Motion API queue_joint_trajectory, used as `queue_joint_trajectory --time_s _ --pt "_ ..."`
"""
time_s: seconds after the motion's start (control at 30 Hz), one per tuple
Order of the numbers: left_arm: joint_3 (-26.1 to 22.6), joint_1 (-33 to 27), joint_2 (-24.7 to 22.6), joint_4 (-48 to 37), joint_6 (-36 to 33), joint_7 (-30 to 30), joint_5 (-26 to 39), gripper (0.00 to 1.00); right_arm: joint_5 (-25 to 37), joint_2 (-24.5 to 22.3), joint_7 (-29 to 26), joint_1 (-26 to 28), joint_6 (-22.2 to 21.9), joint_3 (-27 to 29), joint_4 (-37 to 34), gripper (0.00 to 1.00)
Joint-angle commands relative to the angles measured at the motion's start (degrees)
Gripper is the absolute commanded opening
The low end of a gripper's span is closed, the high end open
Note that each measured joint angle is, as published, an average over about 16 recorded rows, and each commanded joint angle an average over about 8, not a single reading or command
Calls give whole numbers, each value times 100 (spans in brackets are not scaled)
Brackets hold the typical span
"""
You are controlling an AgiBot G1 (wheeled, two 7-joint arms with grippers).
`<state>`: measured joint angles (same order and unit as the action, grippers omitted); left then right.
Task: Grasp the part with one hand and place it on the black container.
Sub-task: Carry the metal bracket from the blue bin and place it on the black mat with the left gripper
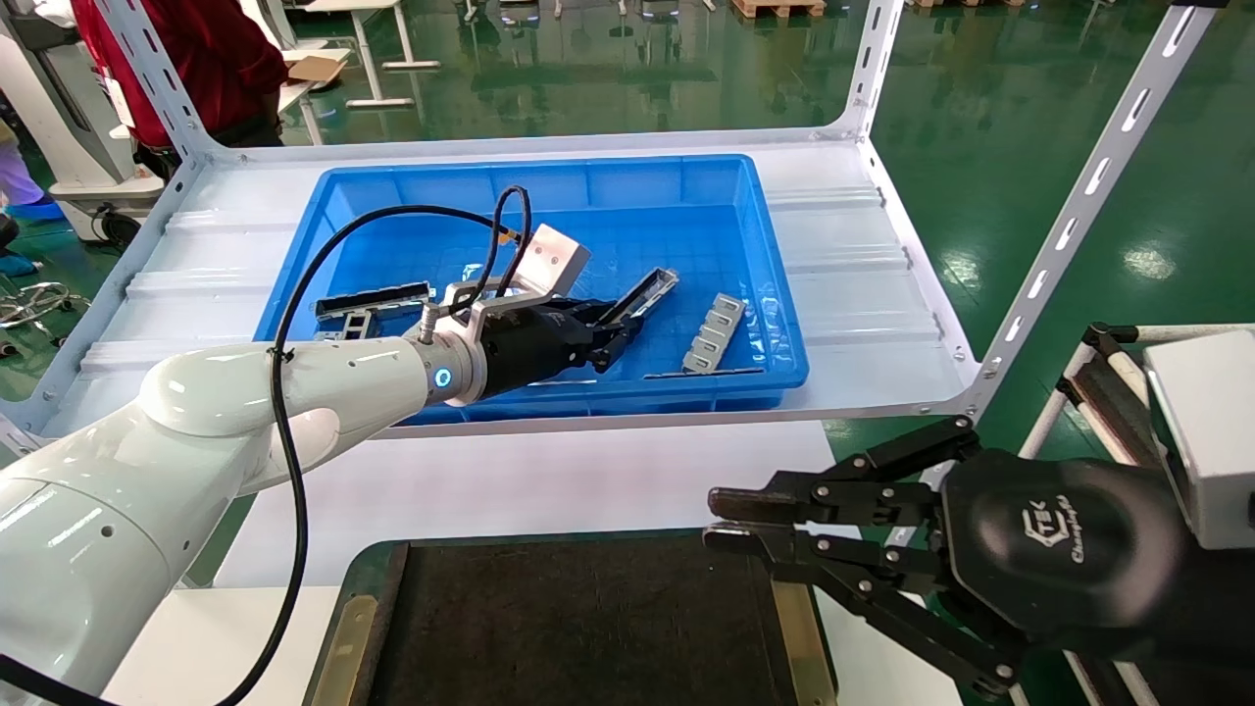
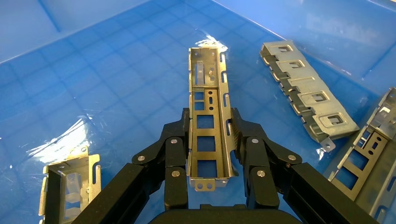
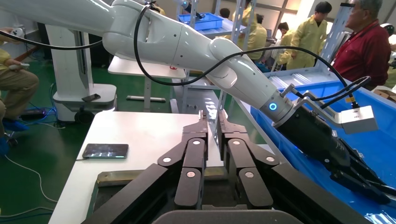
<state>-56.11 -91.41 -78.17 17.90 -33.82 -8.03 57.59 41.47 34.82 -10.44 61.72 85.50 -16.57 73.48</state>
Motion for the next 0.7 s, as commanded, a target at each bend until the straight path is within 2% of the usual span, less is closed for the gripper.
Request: queue_joint_trajectory --time_s 0.03,0.5,0.6,0.7 --pt "-46 -1 0 1 19 -3 -66 0 -1 0 0 0 0 -1 0 0" --pt "13 -412 87 -275 -13 341 -623 0 -4 -2 3 1 -3 -6 0 0" --pt "70 -491 182 -301 -271 422 -741 0 -5 -3 3 2 -3 -7 0 0" --pt "144 -528 373 -231 -879 541 -887 0 -6 -3 4 2 -3 -8 0 0"
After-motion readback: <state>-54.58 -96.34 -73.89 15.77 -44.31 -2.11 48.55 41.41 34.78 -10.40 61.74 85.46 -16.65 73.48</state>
